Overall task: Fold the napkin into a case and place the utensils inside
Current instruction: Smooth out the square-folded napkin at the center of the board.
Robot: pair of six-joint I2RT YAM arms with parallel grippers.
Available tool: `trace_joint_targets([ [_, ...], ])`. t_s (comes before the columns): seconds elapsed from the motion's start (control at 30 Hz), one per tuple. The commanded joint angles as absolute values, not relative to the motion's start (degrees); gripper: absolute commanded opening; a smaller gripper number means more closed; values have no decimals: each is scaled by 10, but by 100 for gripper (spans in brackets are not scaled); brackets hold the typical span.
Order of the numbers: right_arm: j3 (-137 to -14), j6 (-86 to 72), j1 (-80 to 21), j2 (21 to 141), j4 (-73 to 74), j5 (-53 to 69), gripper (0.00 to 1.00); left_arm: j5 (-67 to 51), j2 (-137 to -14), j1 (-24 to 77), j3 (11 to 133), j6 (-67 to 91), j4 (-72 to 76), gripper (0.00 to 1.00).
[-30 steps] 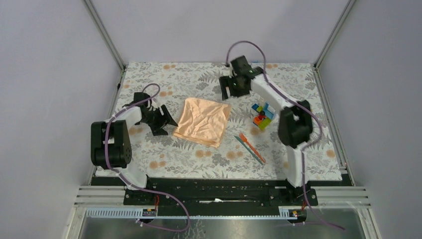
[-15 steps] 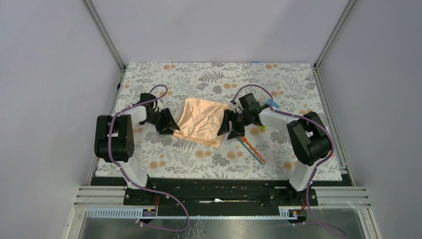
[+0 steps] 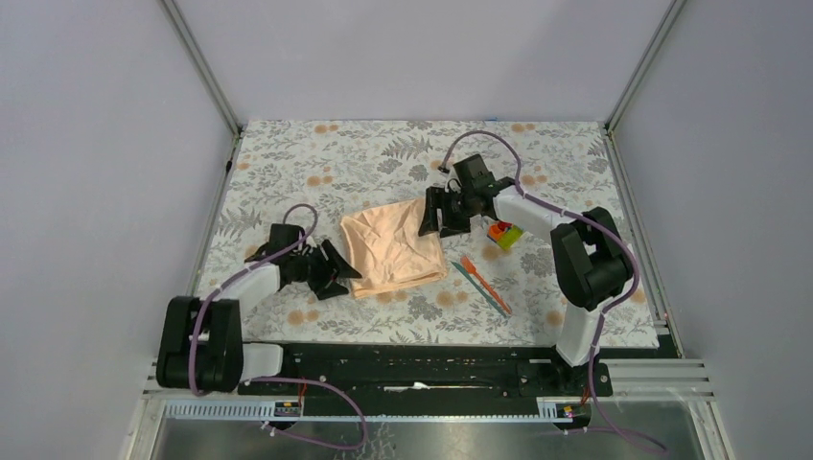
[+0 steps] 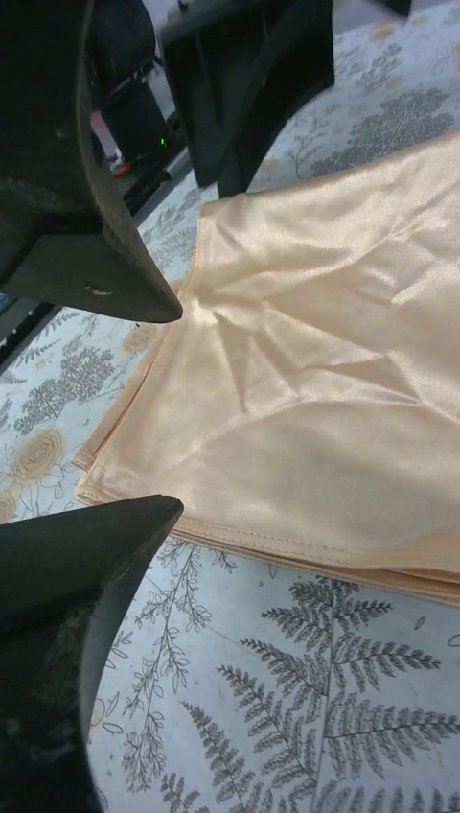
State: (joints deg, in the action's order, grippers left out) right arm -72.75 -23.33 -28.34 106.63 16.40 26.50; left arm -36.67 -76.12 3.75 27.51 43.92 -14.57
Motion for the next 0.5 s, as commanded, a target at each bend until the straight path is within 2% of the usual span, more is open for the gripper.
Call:
trace_joint_targets([
  [0.0, -767, -163, -331, 1046, 191, 212, 75, -322, -680, 6, 341, 421, -205, 67],
  [0.07, -772, -170, -366, 1047, 168, 211, 77, -341, -687, -45, 372, 405, -209, 66],
  [0.17, -761, -213, -424, 1056, 99, 198, 78, -419, -752, -107, 404, 431, -152, 55],
  [0.3, -785, -251, -492, 1092, 69, 94, 78, -469, -856, -111, 450, 484, -59, 45],
  [0.47, -852, -282, -550, 1145, 123, -72, 77, -430, -924, -110, 464, 496, -15, 36],
])
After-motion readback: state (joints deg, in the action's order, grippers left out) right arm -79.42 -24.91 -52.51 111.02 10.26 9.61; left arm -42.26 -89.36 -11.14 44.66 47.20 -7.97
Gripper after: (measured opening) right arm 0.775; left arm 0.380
